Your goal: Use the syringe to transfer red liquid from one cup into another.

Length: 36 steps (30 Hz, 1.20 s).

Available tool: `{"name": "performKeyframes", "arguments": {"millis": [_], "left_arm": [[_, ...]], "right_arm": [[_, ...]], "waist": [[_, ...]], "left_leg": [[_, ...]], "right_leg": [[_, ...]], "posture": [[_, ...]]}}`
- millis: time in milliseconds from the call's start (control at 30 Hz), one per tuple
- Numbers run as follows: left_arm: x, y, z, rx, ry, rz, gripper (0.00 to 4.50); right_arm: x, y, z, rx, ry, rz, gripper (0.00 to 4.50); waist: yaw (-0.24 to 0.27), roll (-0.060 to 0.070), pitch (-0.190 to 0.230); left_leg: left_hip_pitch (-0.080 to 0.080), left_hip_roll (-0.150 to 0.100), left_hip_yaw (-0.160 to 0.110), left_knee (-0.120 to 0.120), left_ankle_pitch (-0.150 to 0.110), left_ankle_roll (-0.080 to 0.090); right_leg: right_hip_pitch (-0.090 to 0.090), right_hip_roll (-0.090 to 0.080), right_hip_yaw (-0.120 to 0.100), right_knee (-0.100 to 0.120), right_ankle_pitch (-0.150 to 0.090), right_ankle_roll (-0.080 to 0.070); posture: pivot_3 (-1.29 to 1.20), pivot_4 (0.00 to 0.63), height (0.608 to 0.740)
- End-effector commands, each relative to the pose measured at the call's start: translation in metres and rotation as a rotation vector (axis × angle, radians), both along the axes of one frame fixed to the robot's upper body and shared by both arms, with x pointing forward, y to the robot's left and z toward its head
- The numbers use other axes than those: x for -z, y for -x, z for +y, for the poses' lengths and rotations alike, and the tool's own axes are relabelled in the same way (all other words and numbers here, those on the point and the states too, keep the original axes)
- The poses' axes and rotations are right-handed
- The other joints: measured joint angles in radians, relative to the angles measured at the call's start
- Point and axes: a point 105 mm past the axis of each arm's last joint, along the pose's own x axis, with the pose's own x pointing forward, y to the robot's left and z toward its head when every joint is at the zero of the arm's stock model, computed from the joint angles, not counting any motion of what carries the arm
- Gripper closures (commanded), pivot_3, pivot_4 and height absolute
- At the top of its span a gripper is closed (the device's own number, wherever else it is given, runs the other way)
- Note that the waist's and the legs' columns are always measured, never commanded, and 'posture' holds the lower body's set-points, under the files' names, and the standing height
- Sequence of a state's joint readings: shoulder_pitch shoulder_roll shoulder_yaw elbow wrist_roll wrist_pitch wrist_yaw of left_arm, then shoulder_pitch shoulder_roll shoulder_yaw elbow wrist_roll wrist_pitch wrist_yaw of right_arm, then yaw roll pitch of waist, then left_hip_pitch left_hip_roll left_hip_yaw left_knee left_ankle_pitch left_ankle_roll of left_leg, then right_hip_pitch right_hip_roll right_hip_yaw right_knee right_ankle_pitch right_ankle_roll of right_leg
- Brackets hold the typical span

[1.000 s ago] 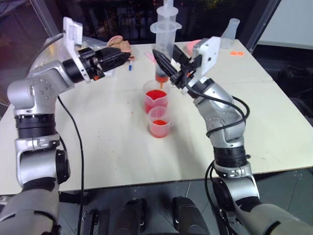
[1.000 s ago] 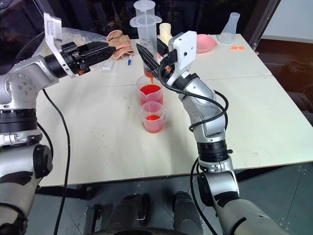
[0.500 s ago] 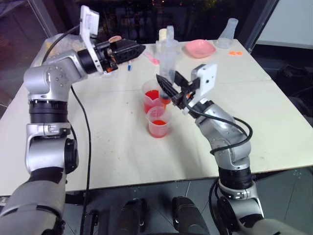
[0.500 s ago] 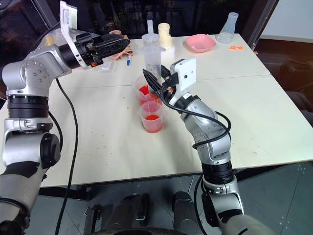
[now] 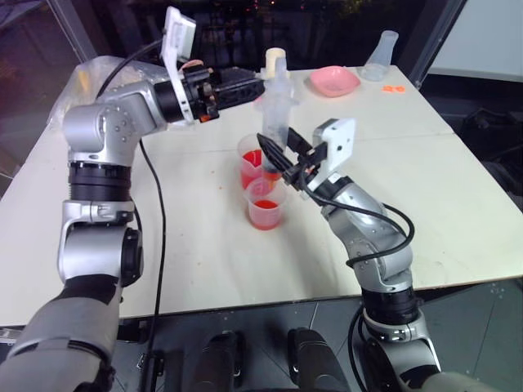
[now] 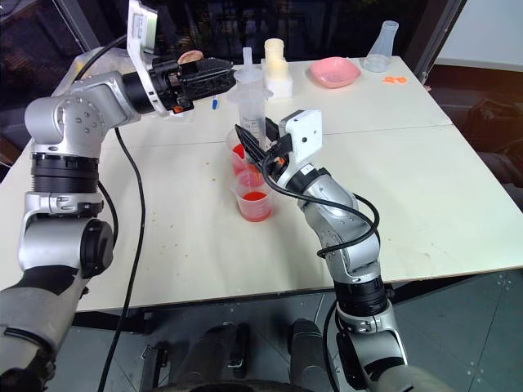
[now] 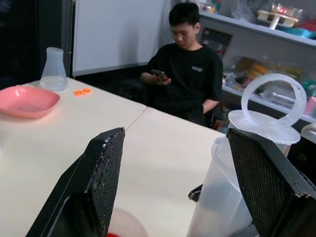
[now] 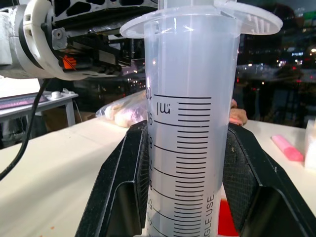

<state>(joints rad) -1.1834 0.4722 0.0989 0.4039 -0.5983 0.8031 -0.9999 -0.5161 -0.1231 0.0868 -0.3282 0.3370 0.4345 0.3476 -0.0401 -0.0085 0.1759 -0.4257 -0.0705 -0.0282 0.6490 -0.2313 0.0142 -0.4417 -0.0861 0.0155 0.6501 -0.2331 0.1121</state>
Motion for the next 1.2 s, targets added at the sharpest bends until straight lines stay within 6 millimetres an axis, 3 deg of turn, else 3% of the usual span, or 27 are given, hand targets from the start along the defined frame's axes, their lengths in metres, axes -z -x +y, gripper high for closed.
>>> {"name": "performKeyframes", "arguments": {"millis": [33,533,933,1200], "left_arm": [[-0.024,0.008,-0.002,0.024,0.017,-0.077,1.03],[-0.026,0.019,0.027,-0.035,0.0,-0.063,1.03],[-0.016,0.025,0.009,0.033,-0.023,-0.042,1.03],[-0.006,0.018,-0.003,0.059,-0.044,-0.028,1.03]], "right_arm": [[-0.009,0.006,0.003,-0.019,-0.004,-0.048,3.06],[-0.007,0.003,0.004,-0.021,0.003,-0.049,3.06],[-0.003,0.006,0.008,-0.036,0.04,-0.063,3.06],[-0.003,0.006,0.007,-0.029,0.045,-0.066,3.06]], "waist": [[-0.001,0.0,0.0],[0.001,0.0,0.0],[0.001,0.0,0.0],[0.001,0.0,0.0]], "left_leg": [[0.0,0.0,0.0,0.0,0.0,0.0],[0.0,0.0,0.0,0.0,0.0,0.0],[0.0,0.0,0.0,0.0,0.0,0.0],[0.0,0.0,0.0,0.0,0.0,0.0]], "right_leg": [[0.0,0.0,0.0,0.0,0.0,0.0],[0.0,0.0,0.0,0.0,0.0,0.0],[0.0,0.0,0.0,0.0,0.0,0.0],[0.0,0.0,0.0,0.0,0.0,0.0]], "posture": [[0.0,0.15,0.74],[0.0,0.15,0.74],[0.0,0.15,0.74],[0.0,0.15,0.74]]}}
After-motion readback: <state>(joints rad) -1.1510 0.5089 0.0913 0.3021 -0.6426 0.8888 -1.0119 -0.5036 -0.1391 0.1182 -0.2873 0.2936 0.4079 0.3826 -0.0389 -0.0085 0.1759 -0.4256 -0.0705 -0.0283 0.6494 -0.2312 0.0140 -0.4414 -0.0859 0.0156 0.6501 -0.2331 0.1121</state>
